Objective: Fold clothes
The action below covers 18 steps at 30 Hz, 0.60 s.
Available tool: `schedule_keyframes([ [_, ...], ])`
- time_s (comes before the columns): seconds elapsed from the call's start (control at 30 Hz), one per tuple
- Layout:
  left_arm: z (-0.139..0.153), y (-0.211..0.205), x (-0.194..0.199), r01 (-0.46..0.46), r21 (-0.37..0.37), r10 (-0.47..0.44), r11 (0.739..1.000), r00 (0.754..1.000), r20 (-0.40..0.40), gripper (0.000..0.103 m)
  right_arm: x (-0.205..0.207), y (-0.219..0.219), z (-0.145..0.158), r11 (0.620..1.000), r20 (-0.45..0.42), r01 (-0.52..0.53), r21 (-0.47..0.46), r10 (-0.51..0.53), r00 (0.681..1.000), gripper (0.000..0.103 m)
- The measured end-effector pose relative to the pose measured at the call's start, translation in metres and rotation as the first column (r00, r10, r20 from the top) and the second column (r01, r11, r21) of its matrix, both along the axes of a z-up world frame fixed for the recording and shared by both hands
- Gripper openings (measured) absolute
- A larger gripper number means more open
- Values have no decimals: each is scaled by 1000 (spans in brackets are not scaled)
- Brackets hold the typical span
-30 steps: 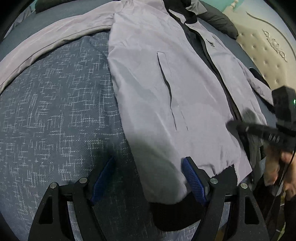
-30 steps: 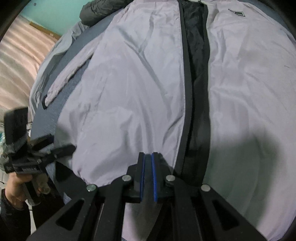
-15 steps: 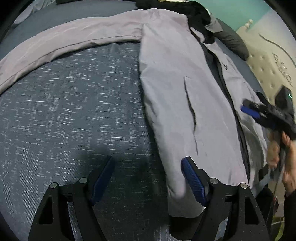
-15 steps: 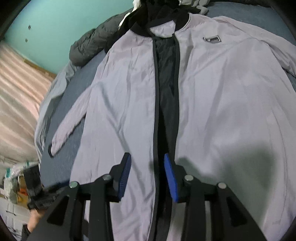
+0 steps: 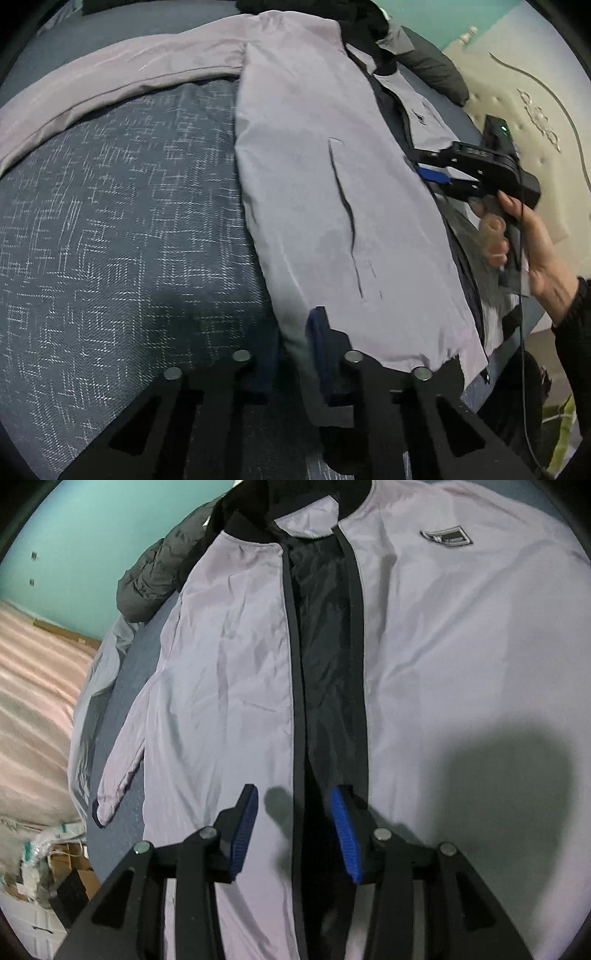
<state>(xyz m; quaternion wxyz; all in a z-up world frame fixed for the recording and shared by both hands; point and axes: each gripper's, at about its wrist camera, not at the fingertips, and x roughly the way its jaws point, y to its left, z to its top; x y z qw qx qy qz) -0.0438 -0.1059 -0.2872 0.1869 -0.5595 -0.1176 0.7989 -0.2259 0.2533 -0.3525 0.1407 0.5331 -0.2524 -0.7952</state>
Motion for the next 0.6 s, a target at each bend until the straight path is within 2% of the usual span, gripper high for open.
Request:
schedule_keyframes([
  [0.03,1,-2,-2,7,1,-7,1000,1000,-2,8,0,0,-1,1000,-1,0,2,0,1000,28],
  [0.1,1,-3,-5,15,1,-15,1000,1000,-7,6,1,-1,-1,1000,-14,-1,11,1,1000,10],
  [0.13,0,-4,-6,18,0,-18,1000,1000,-10,4,2,-1,1,1000,-27,-3,18,3,1000,5],
  [0.33,1,-5,-7,26,-7,-26,1000,1000,-17,3,10,-1,17,991,-112,9,131,6,994,2],
  [0.43,-1,-10,1,26,-31,-26,999,1000,-11,3,9,-10,10,976,-75,-10,219,27,997,2],
  [0.53,-2,-13,-3,-2,-21,2,1000,1000,11,7,9,-17,6,967,-54,-31,252,46,997,3],
  [0.6,3,-16,-4,-18,-26,18,999,1000,6,18,9,-15,9,960,-56,-8,280,25,998,3],
])
